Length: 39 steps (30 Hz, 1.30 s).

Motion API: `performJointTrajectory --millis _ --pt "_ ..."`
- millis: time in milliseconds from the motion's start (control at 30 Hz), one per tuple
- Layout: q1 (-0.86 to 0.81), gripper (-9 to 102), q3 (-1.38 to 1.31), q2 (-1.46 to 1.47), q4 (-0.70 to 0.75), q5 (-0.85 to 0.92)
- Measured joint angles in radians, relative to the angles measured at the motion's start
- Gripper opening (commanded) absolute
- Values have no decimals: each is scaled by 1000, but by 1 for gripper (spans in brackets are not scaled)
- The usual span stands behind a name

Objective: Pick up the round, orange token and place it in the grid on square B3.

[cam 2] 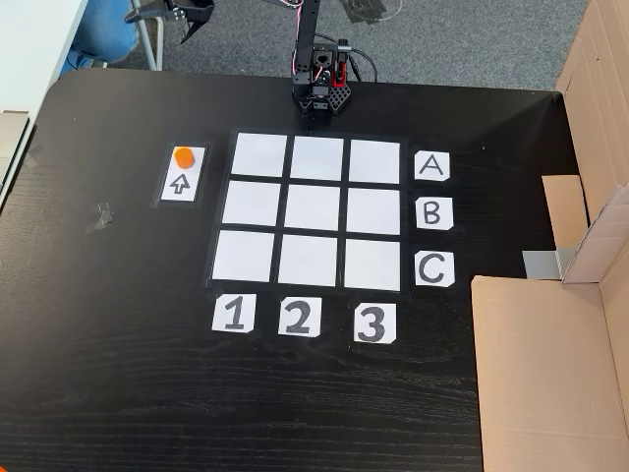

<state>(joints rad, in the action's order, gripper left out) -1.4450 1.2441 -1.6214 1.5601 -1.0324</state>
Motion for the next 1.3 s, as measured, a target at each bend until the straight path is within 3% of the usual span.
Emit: performJointTrajectory --millis 800,1300 --pt "342 68 -132 344 0 209" --pt "433 68 -158 471 0 239"
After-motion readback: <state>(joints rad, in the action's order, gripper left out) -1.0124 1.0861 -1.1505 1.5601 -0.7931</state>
